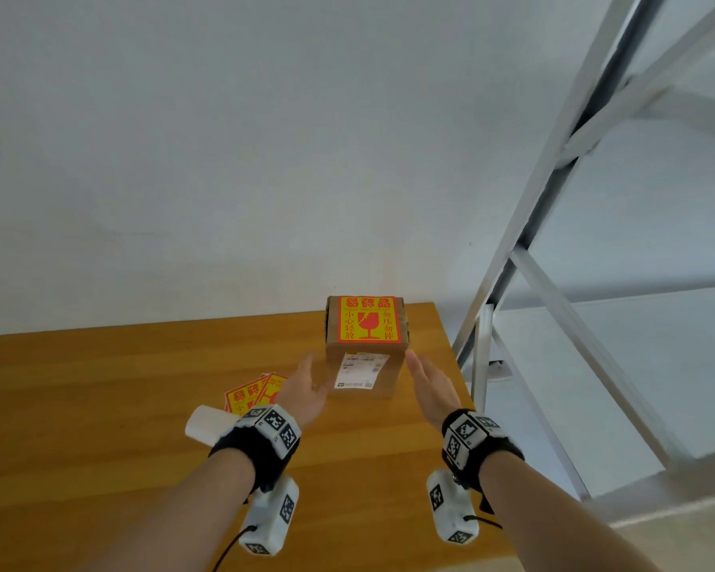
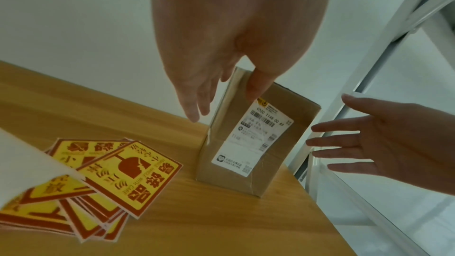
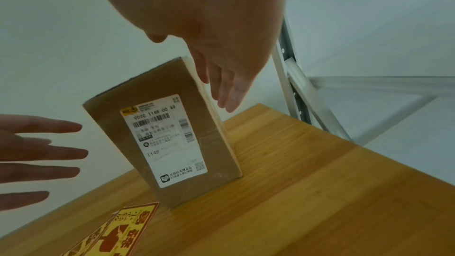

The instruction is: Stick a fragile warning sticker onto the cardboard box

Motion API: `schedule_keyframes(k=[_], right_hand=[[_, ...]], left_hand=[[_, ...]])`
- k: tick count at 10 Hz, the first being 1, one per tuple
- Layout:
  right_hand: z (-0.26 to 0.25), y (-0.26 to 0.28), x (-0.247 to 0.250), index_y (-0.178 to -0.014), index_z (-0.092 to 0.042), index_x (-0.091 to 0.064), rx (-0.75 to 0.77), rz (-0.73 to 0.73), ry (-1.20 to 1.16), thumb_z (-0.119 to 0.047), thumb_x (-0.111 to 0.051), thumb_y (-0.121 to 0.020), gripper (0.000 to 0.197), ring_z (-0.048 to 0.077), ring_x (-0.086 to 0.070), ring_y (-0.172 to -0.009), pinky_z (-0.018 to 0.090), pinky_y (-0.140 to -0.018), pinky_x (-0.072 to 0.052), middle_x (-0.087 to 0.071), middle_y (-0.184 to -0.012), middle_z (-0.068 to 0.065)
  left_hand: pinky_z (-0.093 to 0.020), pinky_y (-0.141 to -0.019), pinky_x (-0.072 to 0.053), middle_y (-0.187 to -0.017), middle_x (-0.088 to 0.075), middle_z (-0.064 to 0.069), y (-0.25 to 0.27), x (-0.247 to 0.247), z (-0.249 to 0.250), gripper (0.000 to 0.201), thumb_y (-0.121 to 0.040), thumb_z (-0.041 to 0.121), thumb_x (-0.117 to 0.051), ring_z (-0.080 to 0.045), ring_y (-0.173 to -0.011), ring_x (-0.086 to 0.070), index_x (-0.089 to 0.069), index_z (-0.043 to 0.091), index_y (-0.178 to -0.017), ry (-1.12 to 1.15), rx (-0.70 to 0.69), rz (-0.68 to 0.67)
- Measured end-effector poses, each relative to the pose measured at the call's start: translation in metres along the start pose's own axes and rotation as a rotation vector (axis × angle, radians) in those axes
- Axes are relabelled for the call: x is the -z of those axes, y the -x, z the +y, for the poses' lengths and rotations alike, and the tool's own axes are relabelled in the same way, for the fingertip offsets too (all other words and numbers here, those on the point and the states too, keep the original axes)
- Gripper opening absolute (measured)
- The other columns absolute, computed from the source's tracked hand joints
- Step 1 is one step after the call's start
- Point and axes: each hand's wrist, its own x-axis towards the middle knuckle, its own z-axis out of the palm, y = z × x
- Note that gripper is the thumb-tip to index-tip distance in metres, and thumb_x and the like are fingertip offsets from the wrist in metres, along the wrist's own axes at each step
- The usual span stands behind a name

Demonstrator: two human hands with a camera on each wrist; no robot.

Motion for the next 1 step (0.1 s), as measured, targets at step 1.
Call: schedule_keyframes(k=[1], right_hand=[[-0.0110, 0.0183, -0.0012, -0.141, -0.018, -0.040, 0.018, 0.055, 0.068, -0.054, -0.025, -0.095, 0.060, 0.023, -0.046, -0.130, 0.038, -0.106, -0.036, -0.049, -0.142, 0.006]], left_hand=[[-0.036, -0.102, -0.042, -0.152, -0.034, -0.014, 0.0165, 0.0178, -0.0047, 0.062, -0.097, 0.023, -0.043, -0.031, -0.131, -0.047, -0.015, 0.012, -0.150, -0.091, -0.026, 0.026]])
